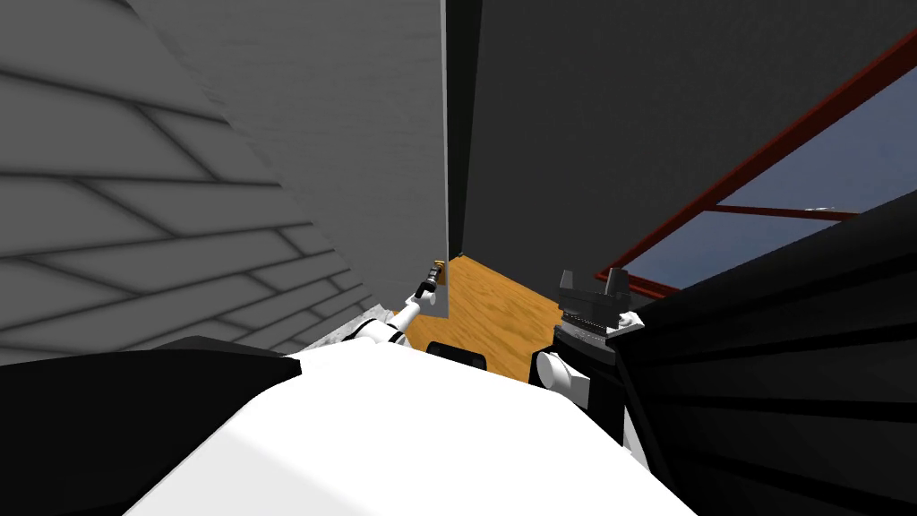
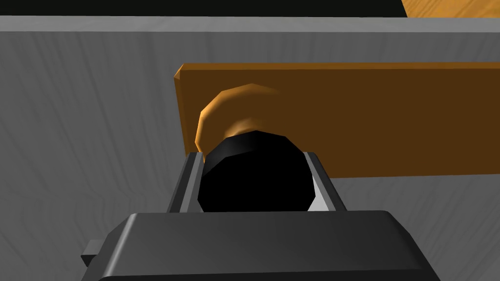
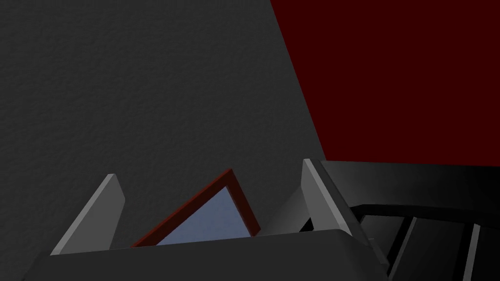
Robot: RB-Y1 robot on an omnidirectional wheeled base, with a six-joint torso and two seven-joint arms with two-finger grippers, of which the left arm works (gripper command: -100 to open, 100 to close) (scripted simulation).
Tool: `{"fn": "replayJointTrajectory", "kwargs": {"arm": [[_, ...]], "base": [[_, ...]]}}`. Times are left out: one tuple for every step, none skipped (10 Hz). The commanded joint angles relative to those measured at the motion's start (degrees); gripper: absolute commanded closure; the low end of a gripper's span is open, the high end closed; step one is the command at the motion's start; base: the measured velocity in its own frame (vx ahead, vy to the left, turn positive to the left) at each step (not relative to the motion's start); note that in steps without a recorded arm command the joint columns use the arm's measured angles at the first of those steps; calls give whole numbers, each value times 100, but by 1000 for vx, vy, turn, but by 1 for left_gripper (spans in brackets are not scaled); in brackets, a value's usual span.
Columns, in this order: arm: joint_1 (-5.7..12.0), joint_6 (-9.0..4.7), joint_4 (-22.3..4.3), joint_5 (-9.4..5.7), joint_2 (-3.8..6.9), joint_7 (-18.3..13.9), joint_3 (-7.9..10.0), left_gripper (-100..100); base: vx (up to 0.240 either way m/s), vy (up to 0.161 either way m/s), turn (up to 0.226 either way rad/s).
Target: Push the door open
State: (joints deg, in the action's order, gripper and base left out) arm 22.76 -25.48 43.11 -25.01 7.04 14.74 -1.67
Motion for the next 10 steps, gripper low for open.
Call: {"fn": "replayJointTrajectory", "kwargs": {"arm": [[-18,21,91,-36,31,57,135,100],[-16,18,83,-52,39,67,184,100],[-14,14,71,-72,49,80,248,100],[-12,11,63,-87,56,90,294,100],[-10,9,56,-100,61,97,331,100],[-22,2,29,-89,62,98,309,100],[-20,-13,23,-116,100,116,395,100],[-20,-16,17,-123,108,123,419,100],[-19,-23,3,-140,128,137,472,100],[-19,-31,-12,-159,150,154,533,100]], "base": [[149,-133,81],[146,-127,95],[157,-121,75],[157,-112,60],[145,-107,54],[65,-42,40],[110,-42,43],[148,-53,44],[180,-55,44],[202,-84,57]]}}
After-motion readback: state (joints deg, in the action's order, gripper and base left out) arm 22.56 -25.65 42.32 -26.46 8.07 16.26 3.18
